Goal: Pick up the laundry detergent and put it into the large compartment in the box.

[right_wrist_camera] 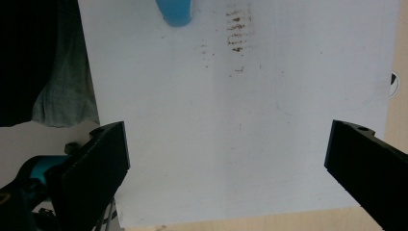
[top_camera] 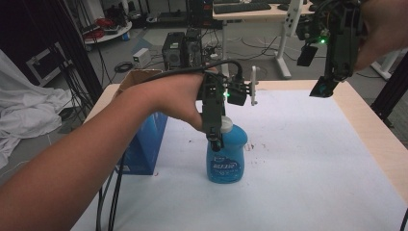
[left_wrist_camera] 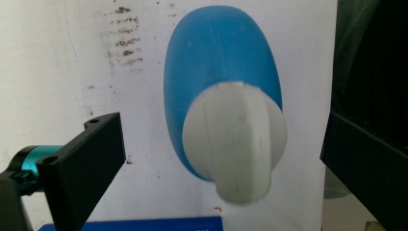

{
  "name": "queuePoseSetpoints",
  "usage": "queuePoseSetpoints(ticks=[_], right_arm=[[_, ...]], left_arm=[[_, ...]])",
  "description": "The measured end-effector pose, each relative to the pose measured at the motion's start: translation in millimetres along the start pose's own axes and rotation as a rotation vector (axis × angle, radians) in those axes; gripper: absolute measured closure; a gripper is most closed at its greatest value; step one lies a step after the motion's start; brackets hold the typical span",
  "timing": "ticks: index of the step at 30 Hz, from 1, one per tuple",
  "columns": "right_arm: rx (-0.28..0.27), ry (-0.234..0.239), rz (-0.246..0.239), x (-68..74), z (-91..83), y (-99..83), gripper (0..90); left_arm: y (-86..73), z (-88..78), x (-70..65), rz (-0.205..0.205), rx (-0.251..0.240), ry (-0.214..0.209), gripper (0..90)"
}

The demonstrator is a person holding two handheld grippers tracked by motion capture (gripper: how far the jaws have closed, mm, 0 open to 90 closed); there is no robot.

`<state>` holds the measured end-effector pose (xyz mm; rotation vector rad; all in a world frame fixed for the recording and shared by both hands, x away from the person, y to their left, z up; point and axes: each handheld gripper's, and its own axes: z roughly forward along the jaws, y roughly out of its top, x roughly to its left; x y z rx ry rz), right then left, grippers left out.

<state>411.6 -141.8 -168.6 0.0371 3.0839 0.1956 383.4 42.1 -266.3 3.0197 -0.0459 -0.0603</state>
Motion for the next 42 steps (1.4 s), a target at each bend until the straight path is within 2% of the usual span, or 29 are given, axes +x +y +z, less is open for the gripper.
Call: queuePoseSetpoints(ticks=[5,9,12,18,22,30,38,39,40,42], right_arm=[[0.002,0.001,0.0,-0.3,0.9,-0.2,0.9],[0.002,0.002,-0.002,-1.2,2.5,0.6,0.9],[0.0,0.004,-0.006,-1.5,2.9,1.3,0.9],[0.001,0.01,-0.004,-2.5,7.1,-0.4,0.9],[0.001,0.01,0.001,-2.9,8.9,-1.9,0.9],[-0.003,0.013,-0.001,-4.1,11.0,-3.0,0.9],[0.0,0.014,-0.001,-5.2,11.4,-1.5,0.9],[0.001,0.013,0.0,-5.1,11.6,-1.3,0.9],[0.001,0.014,0.0,-5.2,11.7,-1.2,0.9],[0.002,0.013,0.0,-5.2,11.6,-1.0,0.9]], left_arm=[[7.0,8.9,-0.8,0.012,0.019,-0.008,1.8],[11.9,15.9,-1.0,0.01,0.051,0.006,1.8],[14.3,18.2,-0.4,0.018,0.055,0.015,1.8],[17.2,23.7,-0.3,0.007,0.063,0.03,1.8],[18.2,26.9,1.2,0.011,0.084,0.03,1.8],[20.5,32.6,0.9,0.02,0.099,0.023,1.9],[19.9,32.8,0.4,0.016,0.091,0.019,3.4],[19.9,32.4,0.2,0.021,0.092,0.021,4.1],[20.0,31.8,0.3,0.024,0.096,0.017,8.9],[19.7,32.2,0.1,0.023,0.093,0.018,9.8]])
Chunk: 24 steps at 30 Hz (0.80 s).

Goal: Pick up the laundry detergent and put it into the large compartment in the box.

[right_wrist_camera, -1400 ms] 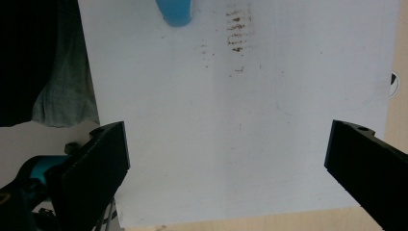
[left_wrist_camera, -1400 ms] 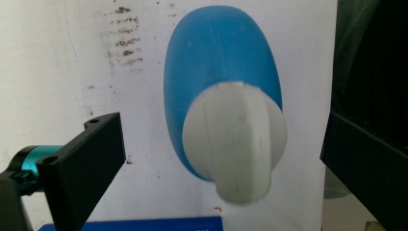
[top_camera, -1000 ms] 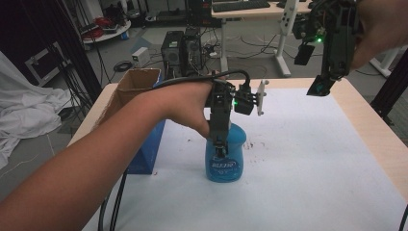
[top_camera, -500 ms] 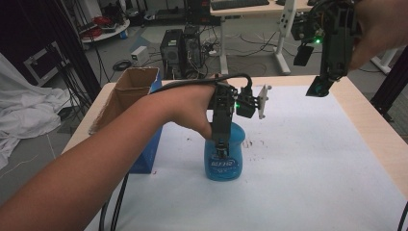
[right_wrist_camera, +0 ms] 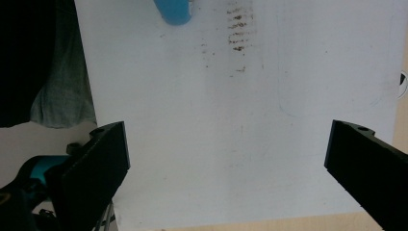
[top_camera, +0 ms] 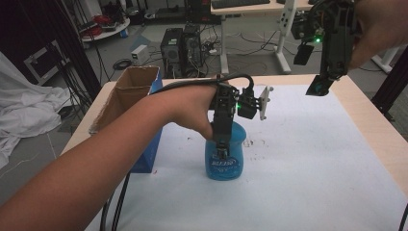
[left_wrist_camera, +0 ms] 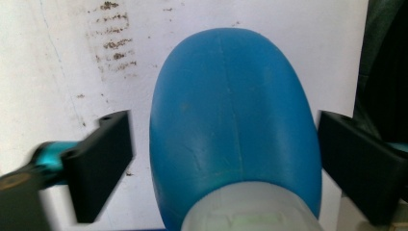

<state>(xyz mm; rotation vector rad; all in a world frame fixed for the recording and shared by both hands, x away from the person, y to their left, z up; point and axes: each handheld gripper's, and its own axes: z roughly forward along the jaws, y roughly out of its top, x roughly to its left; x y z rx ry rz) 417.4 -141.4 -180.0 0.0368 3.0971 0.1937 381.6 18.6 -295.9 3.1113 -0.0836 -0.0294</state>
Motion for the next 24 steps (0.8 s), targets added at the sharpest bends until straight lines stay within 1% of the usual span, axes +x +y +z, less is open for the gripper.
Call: queuePoseSetpoints(ticks=[2,6,11,16,24], right_arm=[[-0.002,-0.002,0.0,0.2,-0.3,0.3,0.9],[0.0,0.0,-0.001,-0.1,0.1,0.1,0.9],[-0.001,-0.002,0.002,0.4,-0.3,0.2,0.9],[-0.001,-0.003,0.001,0.8,-0.4,0.5,0.9],[0.002,-0.001,0.005,0.2,1.1,1.8,0.9]], left_arm=[[-0.1,0.4,0.1,0.002,0.008,0.01,9.8],[-0.5,-0.2,-0.1,-0.002,0.001,0.007,9.8],[0.7,-1.0,-0.9,-0.002,0.001,0.01,12.6],[1.0,-0.9,-1.2,-0.002,0.004,0.008,17.7],[0.3,-1.4,-1.3,0.001,0.004,0.012,20.8]])
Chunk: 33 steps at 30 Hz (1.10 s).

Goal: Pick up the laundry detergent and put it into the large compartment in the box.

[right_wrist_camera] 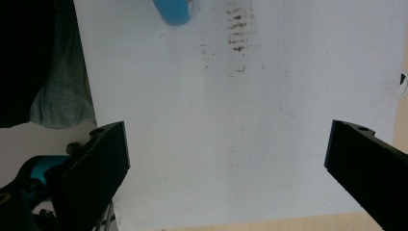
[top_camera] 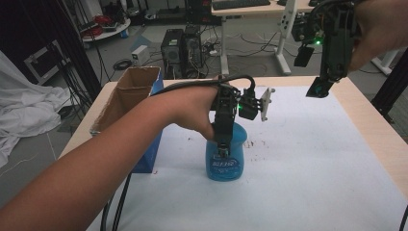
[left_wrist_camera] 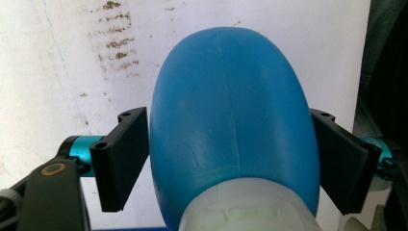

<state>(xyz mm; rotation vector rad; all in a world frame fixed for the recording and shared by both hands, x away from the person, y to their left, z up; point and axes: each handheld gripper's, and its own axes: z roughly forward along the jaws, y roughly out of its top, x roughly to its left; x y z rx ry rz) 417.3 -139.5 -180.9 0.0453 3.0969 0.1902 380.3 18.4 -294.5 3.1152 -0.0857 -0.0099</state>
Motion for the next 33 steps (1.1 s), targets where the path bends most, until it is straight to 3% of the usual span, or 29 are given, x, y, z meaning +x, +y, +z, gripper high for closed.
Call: queuePoseSetpoints(ticks=[33], right_arm=[[0.001,-0.004,-0.001,-1.0,1.5,0.8,0.9]], left_arm=[[1.3,2.7,-0.6,0.002,0.015,-0.001,36.5]])
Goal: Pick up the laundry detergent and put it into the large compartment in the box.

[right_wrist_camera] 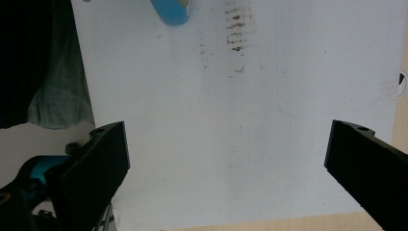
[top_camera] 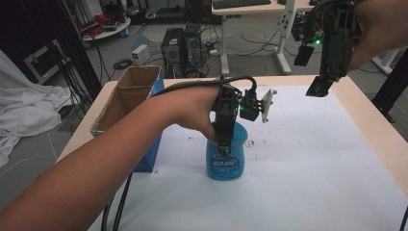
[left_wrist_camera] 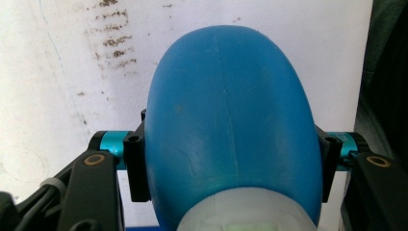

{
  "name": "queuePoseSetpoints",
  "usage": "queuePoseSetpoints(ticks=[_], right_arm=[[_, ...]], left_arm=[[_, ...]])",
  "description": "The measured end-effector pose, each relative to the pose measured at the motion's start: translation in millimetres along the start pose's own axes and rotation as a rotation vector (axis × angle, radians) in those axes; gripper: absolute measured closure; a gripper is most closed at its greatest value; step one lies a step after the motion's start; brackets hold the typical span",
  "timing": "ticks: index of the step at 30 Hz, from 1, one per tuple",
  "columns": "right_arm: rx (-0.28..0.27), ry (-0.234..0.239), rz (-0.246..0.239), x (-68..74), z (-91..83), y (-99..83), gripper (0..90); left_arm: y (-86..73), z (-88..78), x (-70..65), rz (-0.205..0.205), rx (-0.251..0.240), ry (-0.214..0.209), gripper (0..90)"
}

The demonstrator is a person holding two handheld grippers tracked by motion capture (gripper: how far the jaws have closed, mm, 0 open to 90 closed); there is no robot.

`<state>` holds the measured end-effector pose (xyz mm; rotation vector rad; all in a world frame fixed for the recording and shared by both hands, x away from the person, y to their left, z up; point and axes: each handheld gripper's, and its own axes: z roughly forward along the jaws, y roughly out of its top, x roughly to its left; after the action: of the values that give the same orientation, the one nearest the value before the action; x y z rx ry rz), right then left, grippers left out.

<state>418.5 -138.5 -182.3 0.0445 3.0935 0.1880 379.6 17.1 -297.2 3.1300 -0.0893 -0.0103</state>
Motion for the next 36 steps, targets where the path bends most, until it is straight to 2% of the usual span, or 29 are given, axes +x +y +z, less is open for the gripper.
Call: queuePoseSetpoints(ticks=[7,11,15,19,28,33,34,35,36], right_arm=[[0.001,0.001,0.001,0.4,0.7,1.1,0.9],[-0.002,0.002,-0.007,0.1,0.9,1.7,0.9],[-0.004,0.0,-0.006,0.0,1.2,1.9,0.9],[-0.005,-0.001,-0.007,-0.2,0.8,2.5,0.9],[-0.005,0.0,-0.011,2.2,0.6,4.5,0.9],[-0.006,-0.001,-0.013,2.1,0.3,6.1,0.9],[-0.006,-0.001,-0.013,2.1,0.3,6.1,0.9],[-0.009,-0.001,-0.019,1.9,0.7,6.7,0.9],[-0.011,-0.002,-0.024,1.8,0.8,7.9,0.9]], left_arm=[[-0.2,-0.7,-2.5,-0.008,0.007,0.01,37.5],[-0.3,-3.5,-6.9,0.008,0.015,-0.015,37.6],[-2.0,-10.5,-9.9,0.007,0.017,-0.028,37.7],[-10.6,-31.1,-9.5,-0.021,-0.001,-0.003,37.6],[-31.5,-77.5,-7.8,-0.111,-0.017,0.032,37.6],[-49.9,-106.0,-2.8,-0.213,-0.034,0.063,37.7],[-49.9,-106.0,-2.8,-0.213,-0.034,0.063,37.7],[-58.2,-115.9,-0.3,-0.254,-0.042,0.076,37.7],[-61.4,-119.5,0.9,-0.267,-0.038,0.078,37.7]])
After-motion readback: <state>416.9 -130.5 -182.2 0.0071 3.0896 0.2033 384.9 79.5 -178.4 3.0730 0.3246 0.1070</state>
